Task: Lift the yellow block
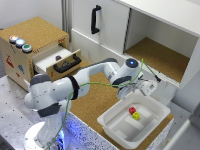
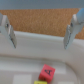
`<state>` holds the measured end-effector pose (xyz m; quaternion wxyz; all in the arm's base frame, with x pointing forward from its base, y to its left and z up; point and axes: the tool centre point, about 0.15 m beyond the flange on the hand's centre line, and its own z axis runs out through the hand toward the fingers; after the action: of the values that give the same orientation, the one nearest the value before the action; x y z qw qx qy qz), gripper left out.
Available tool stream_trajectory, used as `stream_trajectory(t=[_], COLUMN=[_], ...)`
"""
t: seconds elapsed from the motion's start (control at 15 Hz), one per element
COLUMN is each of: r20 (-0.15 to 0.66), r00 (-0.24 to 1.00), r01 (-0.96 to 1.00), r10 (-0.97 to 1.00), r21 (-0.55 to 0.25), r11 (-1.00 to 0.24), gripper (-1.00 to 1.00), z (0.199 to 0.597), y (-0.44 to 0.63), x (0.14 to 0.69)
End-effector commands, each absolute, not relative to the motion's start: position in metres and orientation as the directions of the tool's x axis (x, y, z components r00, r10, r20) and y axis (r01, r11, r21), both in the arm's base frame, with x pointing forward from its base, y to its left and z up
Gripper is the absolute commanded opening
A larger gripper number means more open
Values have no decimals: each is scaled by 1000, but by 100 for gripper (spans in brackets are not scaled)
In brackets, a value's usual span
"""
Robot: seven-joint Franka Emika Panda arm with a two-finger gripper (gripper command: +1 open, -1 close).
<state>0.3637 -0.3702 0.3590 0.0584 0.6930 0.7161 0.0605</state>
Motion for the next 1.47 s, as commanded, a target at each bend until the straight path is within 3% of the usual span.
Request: stream_trajectory(t=[0.0, 0.2, 0.33, 0.53, 0.87, 1.4], r20=[-11, -71, -59, -33, 3, -72], r00=[-42, 61, 149, 183, 95, -2], r01=[999, 993, 983, 981, 995, 999], r10=[999, 996, 987, 983, 995, 997], r21=[31, 104, 122, 78, -28, -50], r11=[42, -53, -141, -180, -95, -2], gripper=[100, 100, 100, 100, 100, 100], z=[307, 289, 279, 268, 243, 223], y=[-417, -431, -441, -438, -413, -404], x=[398, 393, 382, 367, 362, 409])
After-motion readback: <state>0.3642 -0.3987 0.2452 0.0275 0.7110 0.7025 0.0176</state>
